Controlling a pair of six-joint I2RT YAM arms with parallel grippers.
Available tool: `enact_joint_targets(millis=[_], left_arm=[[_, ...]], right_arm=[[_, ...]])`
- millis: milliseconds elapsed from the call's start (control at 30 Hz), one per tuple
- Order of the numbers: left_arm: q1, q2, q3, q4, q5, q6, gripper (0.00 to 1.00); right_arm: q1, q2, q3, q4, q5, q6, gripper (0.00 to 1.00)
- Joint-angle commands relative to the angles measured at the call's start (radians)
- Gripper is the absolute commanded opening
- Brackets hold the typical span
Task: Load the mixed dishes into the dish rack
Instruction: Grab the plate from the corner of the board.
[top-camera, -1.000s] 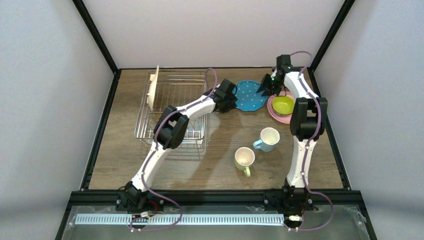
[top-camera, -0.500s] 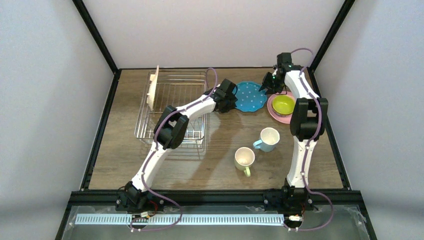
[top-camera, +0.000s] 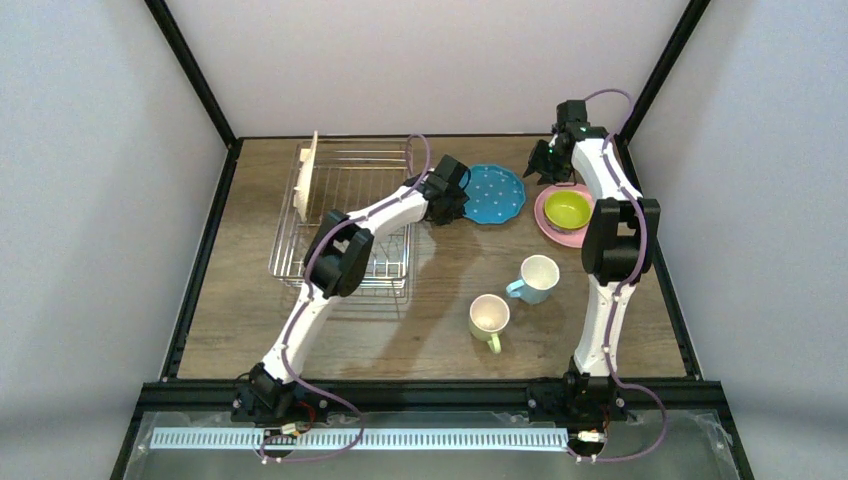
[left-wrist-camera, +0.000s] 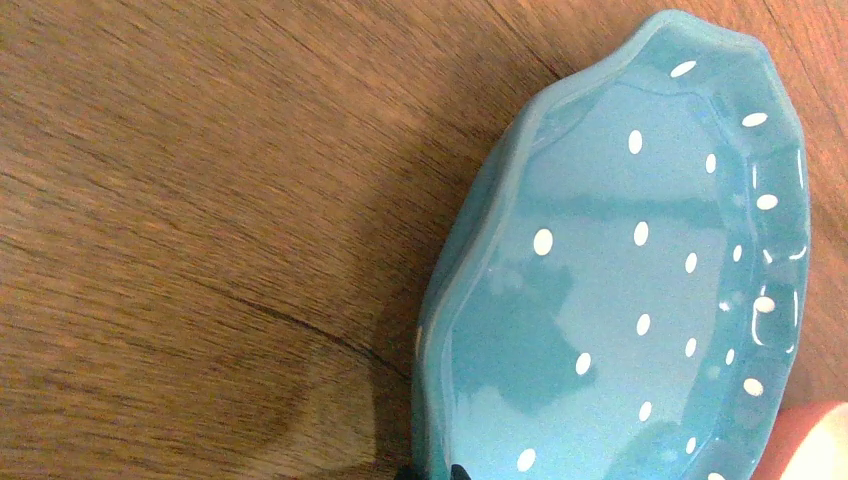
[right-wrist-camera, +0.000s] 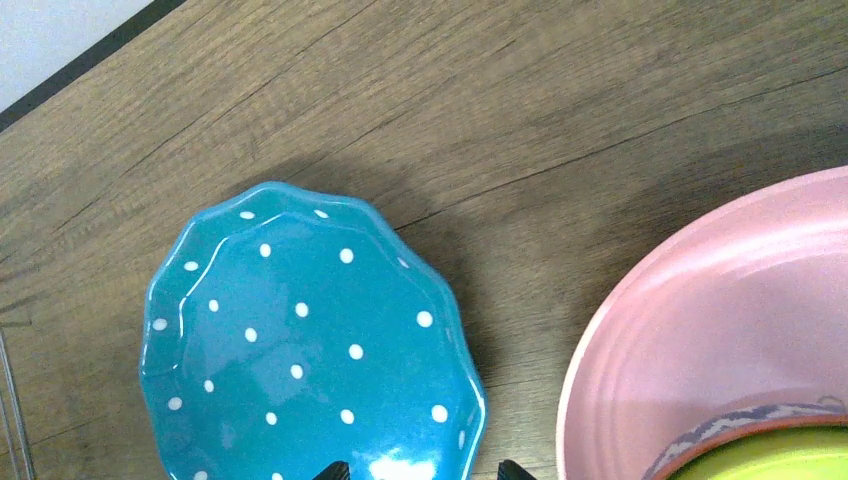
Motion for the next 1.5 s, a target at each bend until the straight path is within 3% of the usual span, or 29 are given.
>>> enact_joint_targets(millis=[0,300,1467], left_arm=[[0.028,-0.062,0.007,-0.038,-0.029,-0.005,0.03],[0.037,-0.073,0.051,-0.062,-0.019,-0.016,0.03],[0.054,-0.113,0.111,-0.038,0.097,-0.173,0.03]], right_arm=[[0.0,-0.024,-0.005,0.002,0.022,-0.015,0.84],[0.0,-0.025,-0.091,0.063,-0.046,-0.005,0.85],[0.0,0.026,-0.147,0.122,-0.165,0.028,0.86]])
